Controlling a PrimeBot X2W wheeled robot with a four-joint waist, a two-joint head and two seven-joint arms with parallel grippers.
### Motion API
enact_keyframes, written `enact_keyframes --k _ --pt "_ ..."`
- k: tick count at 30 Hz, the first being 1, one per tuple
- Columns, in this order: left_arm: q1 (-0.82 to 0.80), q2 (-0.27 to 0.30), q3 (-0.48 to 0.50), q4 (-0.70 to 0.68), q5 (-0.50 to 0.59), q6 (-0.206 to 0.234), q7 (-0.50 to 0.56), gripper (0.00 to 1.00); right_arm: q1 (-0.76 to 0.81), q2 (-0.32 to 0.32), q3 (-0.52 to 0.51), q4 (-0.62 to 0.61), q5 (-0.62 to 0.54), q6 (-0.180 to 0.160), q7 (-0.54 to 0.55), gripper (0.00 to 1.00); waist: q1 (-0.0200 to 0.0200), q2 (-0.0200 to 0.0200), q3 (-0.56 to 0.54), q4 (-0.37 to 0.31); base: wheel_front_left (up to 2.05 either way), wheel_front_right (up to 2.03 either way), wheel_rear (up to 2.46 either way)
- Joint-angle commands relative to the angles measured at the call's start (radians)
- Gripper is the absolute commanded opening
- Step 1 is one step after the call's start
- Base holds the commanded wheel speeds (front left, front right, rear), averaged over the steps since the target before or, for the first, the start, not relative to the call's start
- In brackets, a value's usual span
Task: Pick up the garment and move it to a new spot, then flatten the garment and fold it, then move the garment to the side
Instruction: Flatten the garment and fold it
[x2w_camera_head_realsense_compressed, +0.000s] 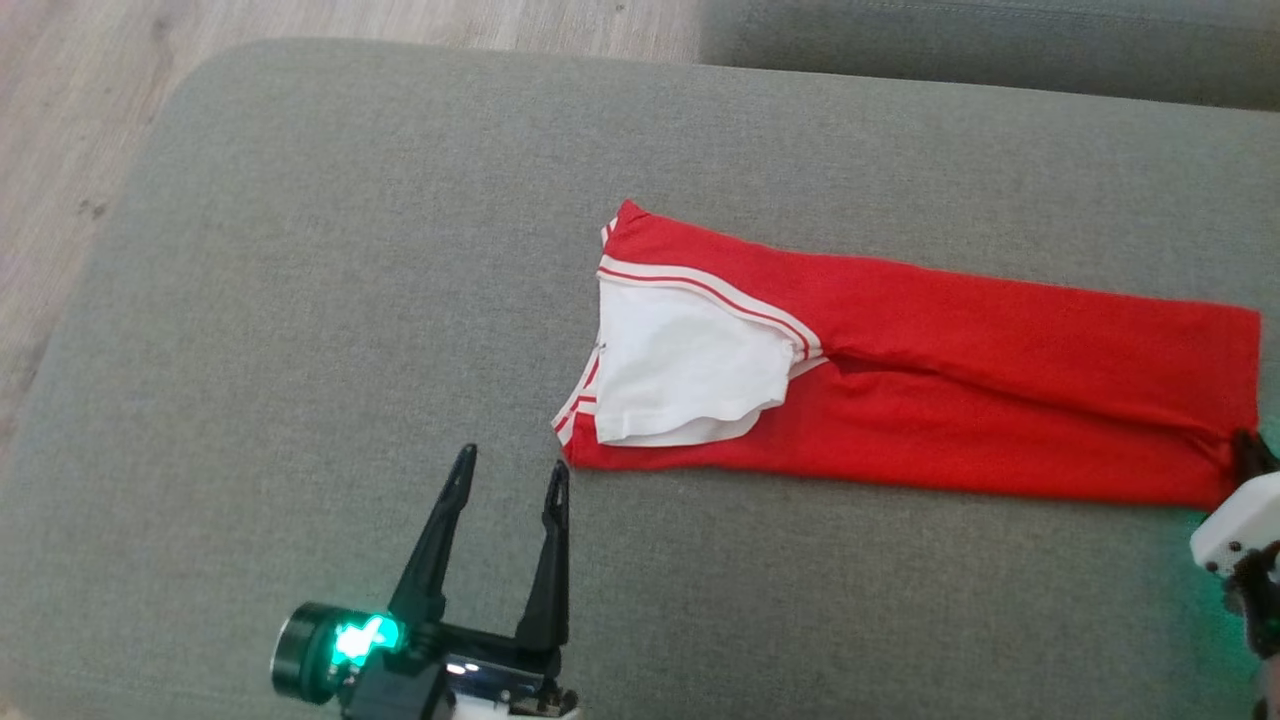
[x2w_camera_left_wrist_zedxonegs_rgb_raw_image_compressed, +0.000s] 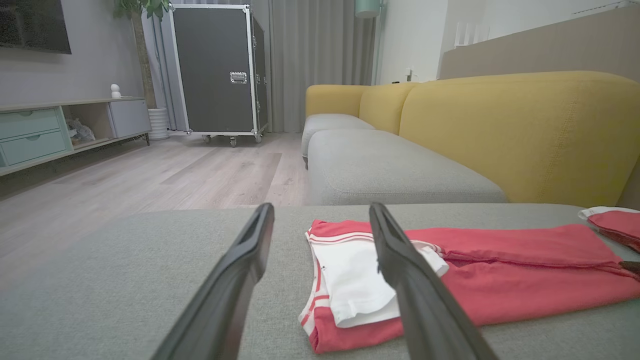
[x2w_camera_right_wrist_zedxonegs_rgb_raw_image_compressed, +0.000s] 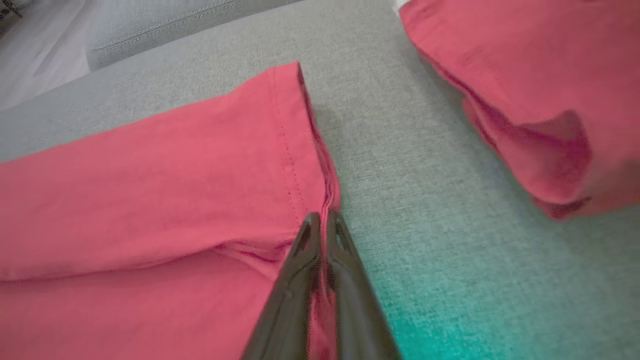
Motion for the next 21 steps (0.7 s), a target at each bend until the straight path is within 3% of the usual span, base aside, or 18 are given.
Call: enact_keyframes --k 1,14,17,21 --pt "-0.022 -0.014 0.045 -0.029 0.013 -0.008 -0.009 1.0 0.003 -0.018 0.011 -0.042 0.005 -0.001 -0.007 0.0 -0.0001 -0.0001 -0.003 -0.006 0.0 0.0 0.0" --pt "-0.012 -0.027 0.091 -0.017 0.04 -0.032 -0.009 1.0 -0.032 -0.168 0.014 -0.201 0.065 -0.001 0.052 0.0 -0.0001 -0.0001 -0.007 -0.068 0.0 0.0 0.0" --pt "-0.01 -0.029 0.098 -0.009 0.044 -0.04 -0.009 1.0 -0.051 -0.164 0.066 -0.295 0.126 -0.001 0.084 0.0 -0.0001 -0.0001 -0.019 -0.078 0.0 0.0 0.0" --pt "-0.006 -0.034 0.107 0.0 0.046 -0.048 -0.009 1.0 -0.056 -0.077 0.191 -0.5 0.232 -0.001 0.143 0.0 -0.0001 -0.0001 -0.032 -0.086 0.0 0.0 0.0"
